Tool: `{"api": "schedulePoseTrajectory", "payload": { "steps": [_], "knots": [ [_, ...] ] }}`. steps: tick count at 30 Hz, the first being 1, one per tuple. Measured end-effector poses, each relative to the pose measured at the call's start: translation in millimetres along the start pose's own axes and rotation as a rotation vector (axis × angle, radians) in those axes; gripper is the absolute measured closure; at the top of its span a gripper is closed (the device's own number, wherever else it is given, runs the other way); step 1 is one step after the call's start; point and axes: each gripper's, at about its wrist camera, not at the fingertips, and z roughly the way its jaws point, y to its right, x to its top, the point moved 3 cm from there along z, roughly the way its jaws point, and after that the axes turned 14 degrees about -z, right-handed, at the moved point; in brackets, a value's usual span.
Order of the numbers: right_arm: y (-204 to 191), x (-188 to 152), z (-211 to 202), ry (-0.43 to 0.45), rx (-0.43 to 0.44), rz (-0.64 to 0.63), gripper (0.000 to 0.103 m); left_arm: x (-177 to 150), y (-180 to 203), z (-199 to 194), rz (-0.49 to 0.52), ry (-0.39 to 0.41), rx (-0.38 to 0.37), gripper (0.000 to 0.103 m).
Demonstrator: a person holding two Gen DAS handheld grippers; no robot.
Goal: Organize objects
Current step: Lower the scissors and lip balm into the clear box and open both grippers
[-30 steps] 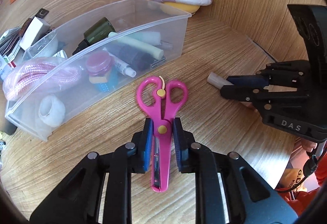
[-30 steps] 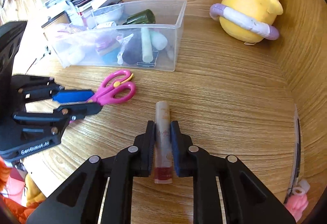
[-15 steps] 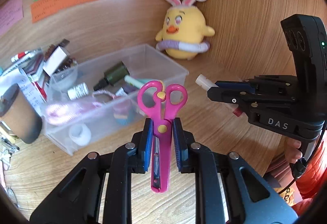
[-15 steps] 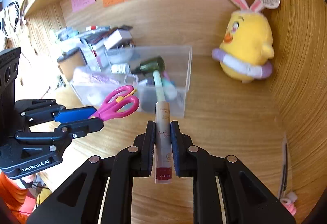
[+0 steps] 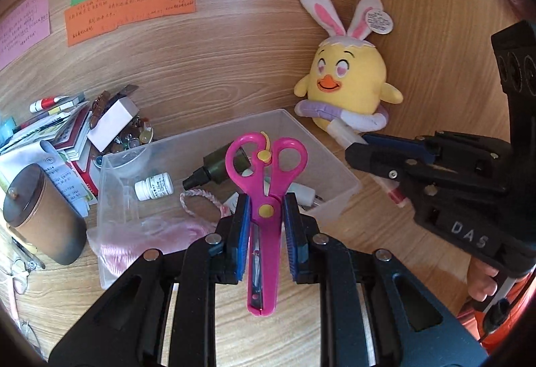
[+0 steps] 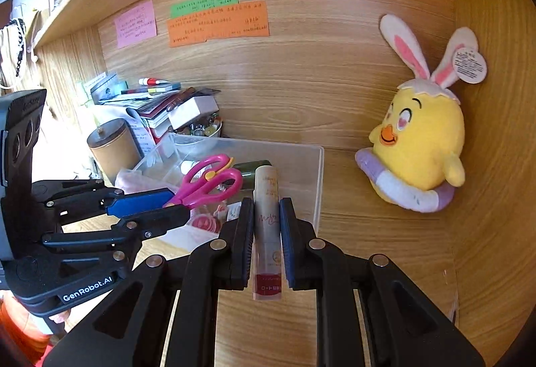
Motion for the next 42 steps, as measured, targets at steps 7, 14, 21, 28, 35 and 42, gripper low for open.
{"api": "schedulePoseTrajectory", "payload": {
  "steps": [7, 14, 21, 28, 35, 42],
  "knots": [
    [5, -2, 52, -0.097, 0.043, 0.034, 0.089, 6, -11, 31, -0.030, -0.056, 0.048, 0.084],
    [4, -5, 81, -0.148, 0.057, 0.025, 0.089, 6, -28, 53, -0.081, -0.102, 0.058, 0.084],
    [5, -9, 81, -0.163, 0.096, 0.033, 0.089, 6, -21, 41, -0.053, -0.062, 0.053, 0.084],
    [2, -9, 50, -0.109, 0.094, 0.017, 0.089, 5, -15, 15, -0.045, -0.014, 0.023, 0.084],
    [-6, -10, 11, -0.019, 0.075, -0.003, 0.071, -10, -15, -18, -0.045, 0.054, 0.012, 0.077],
    [-18, -19, -15, 0.053, 0.008, -0.008, 0.040, -29, -23, -46, -0.051, 0.135, 0.032, 0.046]
  ]
}}
